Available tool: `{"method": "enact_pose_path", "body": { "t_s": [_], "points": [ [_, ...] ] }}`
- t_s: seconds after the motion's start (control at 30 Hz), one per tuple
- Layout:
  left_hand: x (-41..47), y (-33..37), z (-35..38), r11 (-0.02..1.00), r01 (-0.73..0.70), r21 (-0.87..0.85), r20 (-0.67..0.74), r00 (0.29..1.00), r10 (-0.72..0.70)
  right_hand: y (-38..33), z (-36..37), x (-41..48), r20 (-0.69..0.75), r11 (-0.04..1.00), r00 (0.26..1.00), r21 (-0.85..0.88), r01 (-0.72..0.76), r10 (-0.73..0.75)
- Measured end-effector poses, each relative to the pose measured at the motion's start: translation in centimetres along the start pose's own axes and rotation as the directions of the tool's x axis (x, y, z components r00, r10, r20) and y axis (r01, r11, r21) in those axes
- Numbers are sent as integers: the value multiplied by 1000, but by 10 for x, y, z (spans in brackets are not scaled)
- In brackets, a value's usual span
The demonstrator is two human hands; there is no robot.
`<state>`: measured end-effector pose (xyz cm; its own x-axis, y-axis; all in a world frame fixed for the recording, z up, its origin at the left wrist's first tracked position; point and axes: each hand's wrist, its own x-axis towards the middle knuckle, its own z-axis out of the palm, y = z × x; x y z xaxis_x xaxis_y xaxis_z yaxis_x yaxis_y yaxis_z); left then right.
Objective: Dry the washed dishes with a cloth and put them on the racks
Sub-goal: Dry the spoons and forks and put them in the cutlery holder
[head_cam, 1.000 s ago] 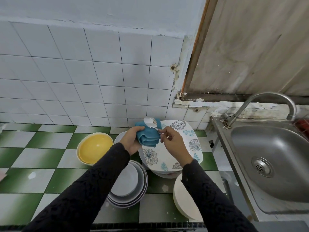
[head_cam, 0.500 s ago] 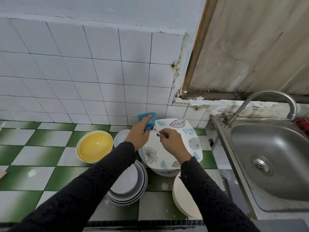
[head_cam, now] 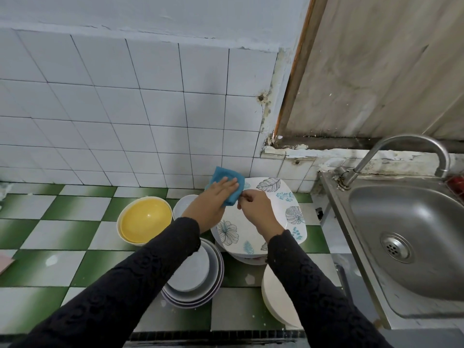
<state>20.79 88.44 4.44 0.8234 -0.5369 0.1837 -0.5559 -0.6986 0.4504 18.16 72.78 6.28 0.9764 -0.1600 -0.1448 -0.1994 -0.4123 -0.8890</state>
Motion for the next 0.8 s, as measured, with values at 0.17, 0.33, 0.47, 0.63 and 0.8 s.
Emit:
{"method": "enact_pose_path", "body": {
  "t_s": [0.17, 0.33, 0.47, 0.63, 0.8],
  "points": [
    [0, 0, -8, 844, 340, -416, -165, 884, -437, 7, 6, -8, -27, 982, 997, 179, -67, 73],
    [5, 9, -12, 126, 344, -930, 193, 752, -630, -5, 2, -9, 28, 876, 994, 470, -106, 105],
    [12, 25, -12, -123, 278, -953, 299, 781, -548, -11, 6, -4, -57, 933, 998, 358, 15, 6],
    [10, 31, -19, -320, 223, -921, 353, 825, -441, -14, 5, 0, -152, 974, 980, 166, 154, -129],
    [4, 19, -19, -370, 189, -909, 344, 842, -415, -14, 0, 2, -139, 966, 984, 218, 137, -108]
  ]
}}
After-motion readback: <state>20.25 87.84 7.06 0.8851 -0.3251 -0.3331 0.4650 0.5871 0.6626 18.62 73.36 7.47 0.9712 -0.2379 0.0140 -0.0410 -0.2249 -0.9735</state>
